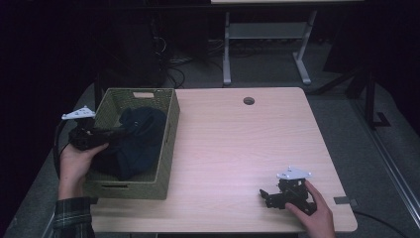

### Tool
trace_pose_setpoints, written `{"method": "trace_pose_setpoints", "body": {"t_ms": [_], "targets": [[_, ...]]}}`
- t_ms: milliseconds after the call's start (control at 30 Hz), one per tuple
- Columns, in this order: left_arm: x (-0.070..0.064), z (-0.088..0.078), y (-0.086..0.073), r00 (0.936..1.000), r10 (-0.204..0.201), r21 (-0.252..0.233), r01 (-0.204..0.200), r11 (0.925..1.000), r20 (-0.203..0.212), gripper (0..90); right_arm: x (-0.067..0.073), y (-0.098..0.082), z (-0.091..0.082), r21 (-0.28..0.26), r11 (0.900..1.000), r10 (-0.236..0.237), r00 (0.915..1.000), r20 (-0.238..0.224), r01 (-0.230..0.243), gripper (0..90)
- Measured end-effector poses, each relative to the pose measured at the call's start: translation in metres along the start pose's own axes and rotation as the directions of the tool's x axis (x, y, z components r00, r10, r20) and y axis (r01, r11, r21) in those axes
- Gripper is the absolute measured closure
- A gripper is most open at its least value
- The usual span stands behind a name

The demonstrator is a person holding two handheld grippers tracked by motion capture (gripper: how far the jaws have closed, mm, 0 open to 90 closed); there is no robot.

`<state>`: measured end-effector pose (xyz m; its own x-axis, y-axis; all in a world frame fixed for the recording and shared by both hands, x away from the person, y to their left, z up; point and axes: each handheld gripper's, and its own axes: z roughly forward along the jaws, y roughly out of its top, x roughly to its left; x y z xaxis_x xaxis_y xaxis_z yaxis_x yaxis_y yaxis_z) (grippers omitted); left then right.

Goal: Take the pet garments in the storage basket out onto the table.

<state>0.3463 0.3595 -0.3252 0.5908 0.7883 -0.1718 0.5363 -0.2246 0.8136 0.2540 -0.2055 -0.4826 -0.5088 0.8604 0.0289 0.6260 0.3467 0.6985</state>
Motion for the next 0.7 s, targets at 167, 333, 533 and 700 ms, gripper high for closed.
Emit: {"method": "trace_pose_setpoints", "body": {"t_ms": [167,333,533,700], "targets": [[-0.004,-0.008,0.010,0.9997,0.018,-0.033,-0.017,0.9993,0.016,83.8,0.000,0.000,0.000,0.000,1.000,0.000,1.0000,0.000,0.000,0.4],[-0.009,-0.017,0.021,0.9989,0.024,-0.071,-0.021,0.9973,0.041,83.8,0.000,0.000,0.000,0.000,1.000,-0.001,1.0000,0.000,0.001,0.4],[-0.014,-0.023,0.035,0.9956,0.024,-0.128,-0.012,0.9918,0.091,83.9,0.000,0.000,0.000,-0.001,1.000,-0.001,1.0000,0.000,0.001,0.4],[-0.026,-0.024,0.049,0.9912,0.052,-0.157,-0.033,0.9871,0.121,83.8,0.000,0.000,0.000,-0.001,1.000,0.001,1.0000,0.000,-0.001,0.4]]}}
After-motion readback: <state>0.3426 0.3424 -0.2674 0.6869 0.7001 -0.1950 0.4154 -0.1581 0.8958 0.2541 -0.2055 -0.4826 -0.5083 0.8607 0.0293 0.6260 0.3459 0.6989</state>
